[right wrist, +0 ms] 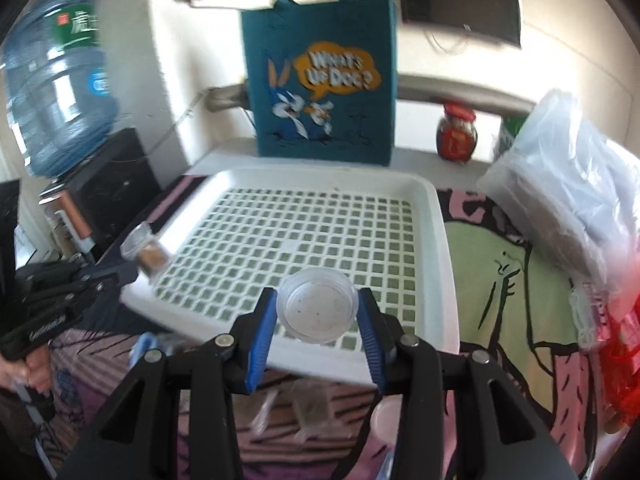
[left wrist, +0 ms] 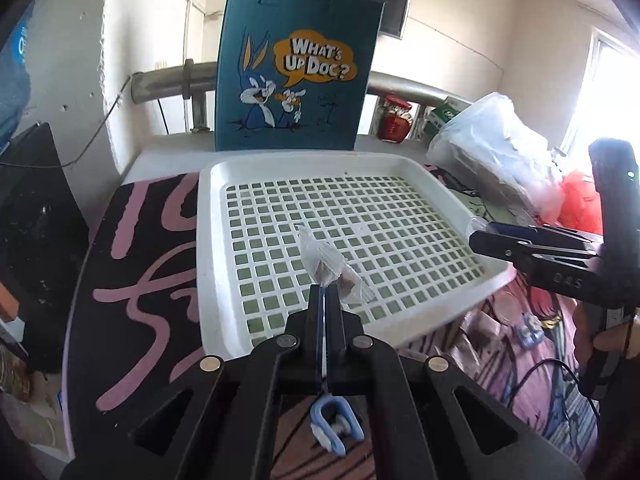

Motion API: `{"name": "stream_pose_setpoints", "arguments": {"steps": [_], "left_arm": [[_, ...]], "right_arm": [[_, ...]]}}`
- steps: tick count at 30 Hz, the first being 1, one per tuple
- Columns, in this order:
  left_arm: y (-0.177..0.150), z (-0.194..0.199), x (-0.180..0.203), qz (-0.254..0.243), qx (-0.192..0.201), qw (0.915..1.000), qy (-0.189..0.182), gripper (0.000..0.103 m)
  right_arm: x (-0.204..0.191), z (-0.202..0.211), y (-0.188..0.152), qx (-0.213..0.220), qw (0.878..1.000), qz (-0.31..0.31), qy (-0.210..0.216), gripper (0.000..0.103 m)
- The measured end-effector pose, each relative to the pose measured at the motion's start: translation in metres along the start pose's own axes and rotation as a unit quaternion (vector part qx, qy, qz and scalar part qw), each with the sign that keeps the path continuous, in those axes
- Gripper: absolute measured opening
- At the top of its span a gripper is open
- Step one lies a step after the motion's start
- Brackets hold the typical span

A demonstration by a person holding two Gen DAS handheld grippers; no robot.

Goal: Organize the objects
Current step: 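Drop the snack bag into the tray with the left gripper while the right places the dish, then grasp the flower-topped blue clip with the right gripper while the left grasps the blue U-clip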

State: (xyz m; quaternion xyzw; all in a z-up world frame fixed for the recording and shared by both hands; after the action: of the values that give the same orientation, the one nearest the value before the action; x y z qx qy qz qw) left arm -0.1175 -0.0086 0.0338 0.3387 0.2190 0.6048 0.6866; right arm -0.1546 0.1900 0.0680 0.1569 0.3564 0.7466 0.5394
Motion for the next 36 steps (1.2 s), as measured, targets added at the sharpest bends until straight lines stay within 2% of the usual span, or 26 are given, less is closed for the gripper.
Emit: {"name": "stream_pose_setpoints", "arguments": {"steps": [5, 10, 11, 12, 13, 14, 15, 20, 25, 29, 32, 36], "left_arm": [[-0.004, -0.028, -0.005, 0.018, -0.017, 0.9997, 0.003, 0.0], [-0.011, -0.04, -0.005, 0.027, -0.021, 0.9994, 0.008, 0.001], [-0.011, -0.041, -0.006, 0.029, -0.023, 0.9993, 0.007, 0.007], [-0.012, -0.041, -0.007, 0.032, -0.026, 0.9991, 0.006, 0.022], [-0.012, -0.04, -0.008, 0.036, -0.027, 0.999, 0.007, 0.031], [-0.012, -0.035, -0.01, 0.043, -0.022, 0.9988, 0.008, 0.049], [-0.01, -0.03, -0.011, 0.048, -0.015, 0.9987, 0.007, 0.061], [0.002, 0.021, -0.012, 0.041, 0.056, 0.9976, 0.01, 0.076], [0.004, 0.064, -0.012, 0.027, 0.106, 0.9939, 0.017, 0.082], [-0.01, 0.078, -0.008, 0.025, 0.107, 0.9936, 0.024, 0.082], [-0.024, 0.078, -0.004, 0.018, 0.096, 0.9947, 0.031, 0.082], [-0.045, 0.071, -0.001, 0.007, 0.071, 0.9965, 0.043, 0.082]], "right_arm": [[0.02, -0.046, 0.001, -0.043, 0.999, -0.026, -0.017, 0.04], [0.018, -0.062, -0.002, -0.054, 0.998, -0.019, -0.028, 0.04], [0.017, -0.065, -0.004, -0.058, 0.998, -0.018, -0.031, 0.04], [0.018, -0.07, -0.005, -0.066, 0.997, -0.019, -0.036, 0.041], [0.019, -0.071, -0.005, -0.066, 0.997, -0.018, -0.037, 0.047], [0.019, -0.068, -0.004, -0.055, 0.998, -0.015, -0.039, 0.061], [0.021, -0.066, -0.003, -0.053, 0.997, -0.018, -0.043, 0.065], [0.03, -0.018, 0.009, -0.002, 0.998, -0.064, -0.001, 0.066], [0.033, 0.06, 0.01, 0.083, 0.994, -0.061, 0.029, 0.068], [0.036, 0.108, -0.002, 0.135, 0.989, -0.048, 0.022, 0.073], [0.039, 0.121, -0.015, 0.143, 0.989, -0.035, -0.001, 0.073], [0.041, 0.109, -0.04, 0.106, 0.993, -0.027, -0.033, 0.073]]}}
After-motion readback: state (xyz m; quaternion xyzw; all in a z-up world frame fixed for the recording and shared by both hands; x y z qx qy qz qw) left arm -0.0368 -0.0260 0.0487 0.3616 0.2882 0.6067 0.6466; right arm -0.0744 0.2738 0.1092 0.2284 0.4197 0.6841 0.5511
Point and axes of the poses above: each gripper's, at about its wrist camera, not at the fingertips, and z roughly against the way its jaws point, x to its right, y to its top, the point moved 4 cm from there along -z, roughly the way its jaws point, and after that the axes turned 4 degrees about -z, right-handed, at the moved point
